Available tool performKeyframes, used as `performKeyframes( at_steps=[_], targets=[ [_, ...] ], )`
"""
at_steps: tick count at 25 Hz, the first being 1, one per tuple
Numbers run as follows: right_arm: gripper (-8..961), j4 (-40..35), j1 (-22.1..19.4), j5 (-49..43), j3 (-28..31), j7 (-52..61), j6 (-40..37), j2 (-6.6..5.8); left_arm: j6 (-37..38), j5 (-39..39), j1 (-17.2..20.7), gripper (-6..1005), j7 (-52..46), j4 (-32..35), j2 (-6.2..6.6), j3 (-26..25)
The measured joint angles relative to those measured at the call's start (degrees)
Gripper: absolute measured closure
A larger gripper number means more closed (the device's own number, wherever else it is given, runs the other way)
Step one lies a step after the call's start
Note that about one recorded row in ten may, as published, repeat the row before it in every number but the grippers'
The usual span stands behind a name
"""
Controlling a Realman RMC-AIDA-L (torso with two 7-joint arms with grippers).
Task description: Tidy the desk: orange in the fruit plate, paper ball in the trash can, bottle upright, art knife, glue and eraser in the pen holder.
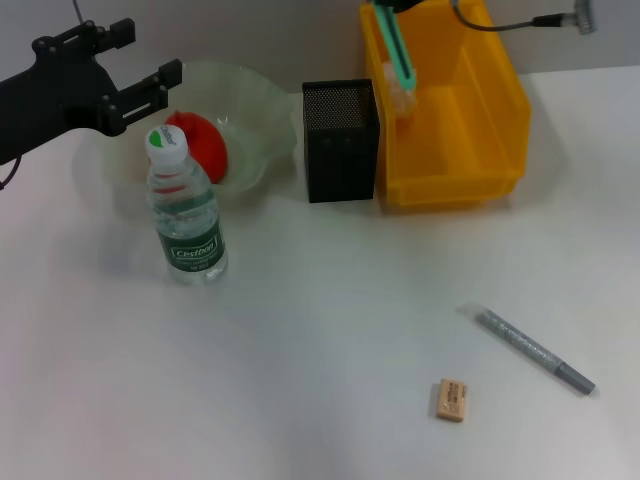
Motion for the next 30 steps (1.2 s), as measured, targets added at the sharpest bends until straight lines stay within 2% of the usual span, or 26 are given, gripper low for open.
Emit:
performKeyframes(
  at_steps=[2, 11, 12, 15, 17, 22, 30],
  targets=[
    [788, 2.75, -1.37, 5.29, -2.35, -4.36, 6.47, 0.01, 0.02, 0.0, 0.01, 314, 0.0, 0.02, 0.0, 0.01],
    [789, 12.38, -0.87, 14.8, -5.96, -14.72, 15.55, 0.01, 0.05, 0.0, 0.01, 313, 0.0, 0.04, -0.08, 0.2],
    [789, 14.66, -1.03, 19.27, -6.89, -19.18, 18.11, 0.01, 0.05, 0.0, 0.01, 313, 0.0, 0.04, -0.08, 0.2],
    [789, 16.94, -1.04, 24.3, -7.23, -24.51, 19.79, 0.01, 0.04, 0.0, 0.0, 314, 0.0, 0.04, -0.08, 0.24],
    [789, 20.39, -0.74, 32.8, -7.3, -32.81, 20.94, 0.01, 0.05, 0.0, -0.14, 314, 0.0, 0.04, -0.08, 0.37],
    [789, 23.21, -0.62, 37.94, -7.27, -37.67, 21.43, 0.01, 0.05, 0.0, -0.13, 314, 0.0, 0.03, -0.08, 0.49],
    [788, 26.0, -0.64, 38.12, -7.26, -38.08, 22.45, 0.01, 0.14, 0.0, 0.18, 313, 0.0, 0.04, -0.08, 0.47]
  ],
)
